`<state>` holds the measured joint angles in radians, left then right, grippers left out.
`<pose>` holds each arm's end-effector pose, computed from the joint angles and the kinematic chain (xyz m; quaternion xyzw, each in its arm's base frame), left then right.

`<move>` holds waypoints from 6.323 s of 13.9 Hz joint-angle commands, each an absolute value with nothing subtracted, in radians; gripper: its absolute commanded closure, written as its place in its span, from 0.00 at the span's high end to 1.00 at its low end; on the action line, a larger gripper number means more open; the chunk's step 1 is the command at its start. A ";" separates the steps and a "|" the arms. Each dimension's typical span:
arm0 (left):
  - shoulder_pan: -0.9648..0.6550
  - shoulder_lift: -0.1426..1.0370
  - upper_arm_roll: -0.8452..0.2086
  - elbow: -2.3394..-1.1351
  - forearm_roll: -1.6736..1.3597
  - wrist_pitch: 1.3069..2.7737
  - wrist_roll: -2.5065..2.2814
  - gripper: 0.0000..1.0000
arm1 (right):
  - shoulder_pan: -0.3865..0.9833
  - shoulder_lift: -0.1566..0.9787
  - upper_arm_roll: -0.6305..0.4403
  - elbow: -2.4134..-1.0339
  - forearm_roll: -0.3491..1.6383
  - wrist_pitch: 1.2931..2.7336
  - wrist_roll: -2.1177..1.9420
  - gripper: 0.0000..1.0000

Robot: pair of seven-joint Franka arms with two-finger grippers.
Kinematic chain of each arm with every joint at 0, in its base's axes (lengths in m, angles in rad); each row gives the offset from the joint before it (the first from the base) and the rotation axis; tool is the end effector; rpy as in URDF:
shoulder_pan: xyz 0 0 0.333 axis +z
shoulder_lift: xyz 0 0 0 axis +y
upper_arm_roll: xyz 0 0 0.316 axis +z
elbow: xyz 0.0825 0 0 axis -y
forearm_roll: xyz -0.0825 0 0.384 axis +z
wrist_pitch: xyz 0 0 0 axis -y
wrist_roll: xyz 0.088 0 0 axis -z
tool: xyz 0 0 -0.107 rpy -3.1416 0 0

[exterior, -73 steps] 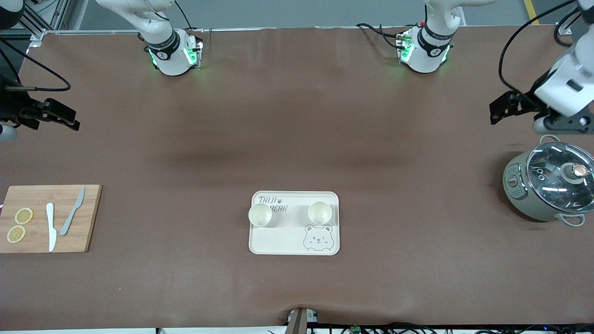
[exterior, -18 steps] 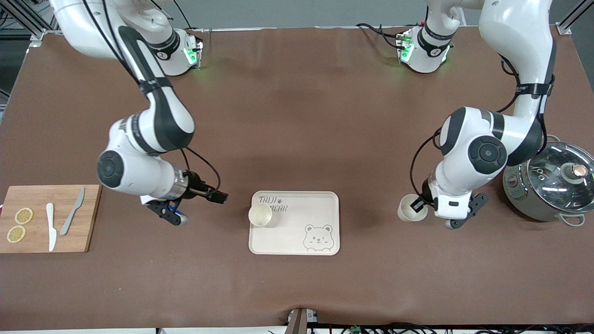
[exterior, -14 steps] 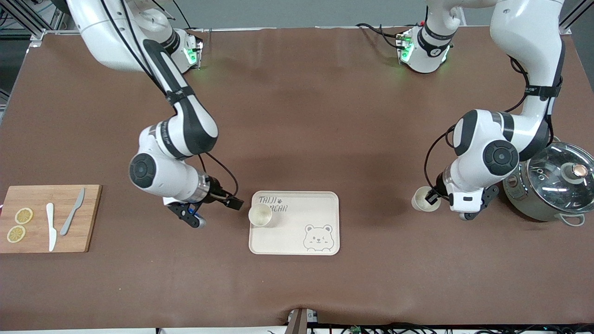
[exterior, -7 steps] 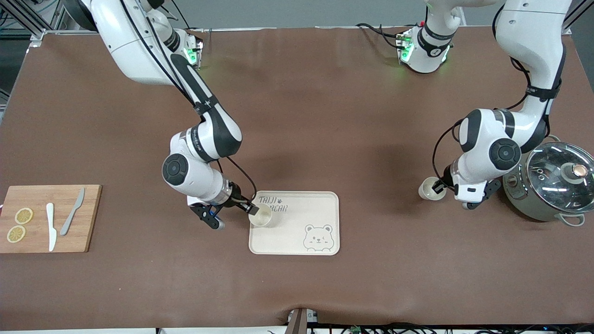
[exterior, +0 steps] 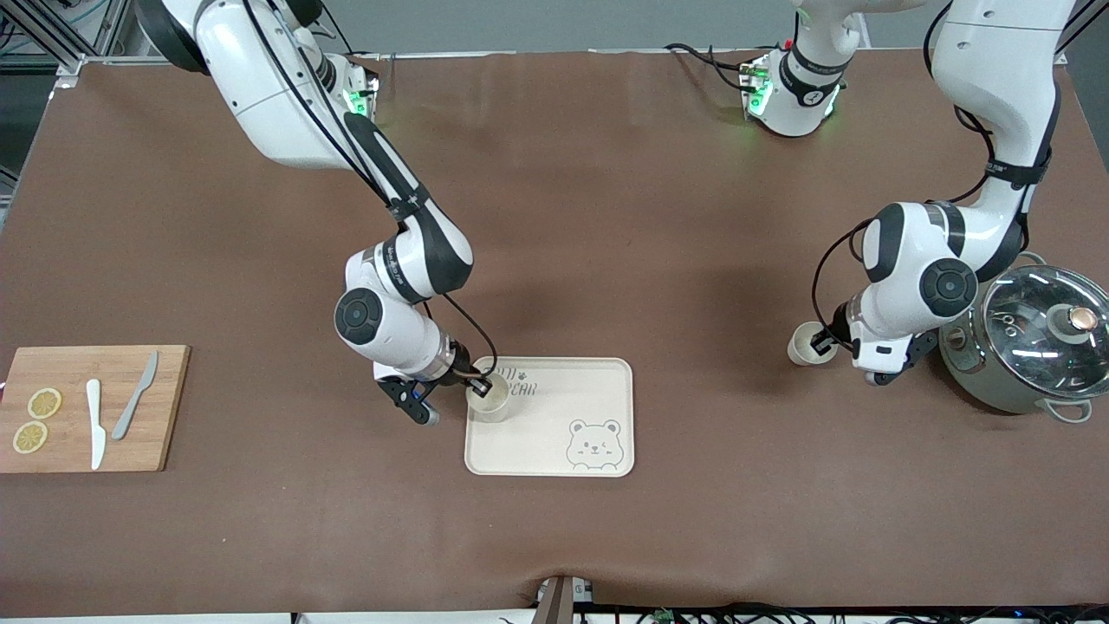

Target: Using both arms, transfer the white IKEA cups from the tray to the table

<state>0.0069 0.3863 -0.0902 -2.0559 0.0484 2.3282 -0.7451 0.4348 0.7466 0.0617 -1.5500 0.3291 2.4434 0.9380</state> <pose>0.5793 -0.0469 0.2384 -0.9491 -0.3099 0.0514 0.0220 0.6363 0.3370 0.2236 -0.9286 0.3384 0.0344 0.1481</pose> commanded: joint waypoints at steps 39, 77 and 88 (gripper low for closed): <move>0.097 0.110 -0.095 -1.466 0.060 1.663 -0.143 1.00 | -0.201 0.373 0.044 -2.080 0.023 2.128 -0.199 1.00; -0.029 -0.072 -0.020 -1.549 0.003 1.536 -0.038 1.00 | -0.060 -0.052 0.043 -1.557 -0.028 1.404 0.040 1.00; -0.037 -0.066 -0.011 -1.517 0.015 1.496 -0.029 1.00 | -0.063 -0.072 0.044 -1.600 -0.025 1.460 0.038 1.00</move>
<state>-0.0305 -0.0814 -0.0077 -1.5463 0.0168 1.5169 -0.0305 -0.0613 -0.0361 0.0379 -1.5624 -0.0085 1.4377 0.0505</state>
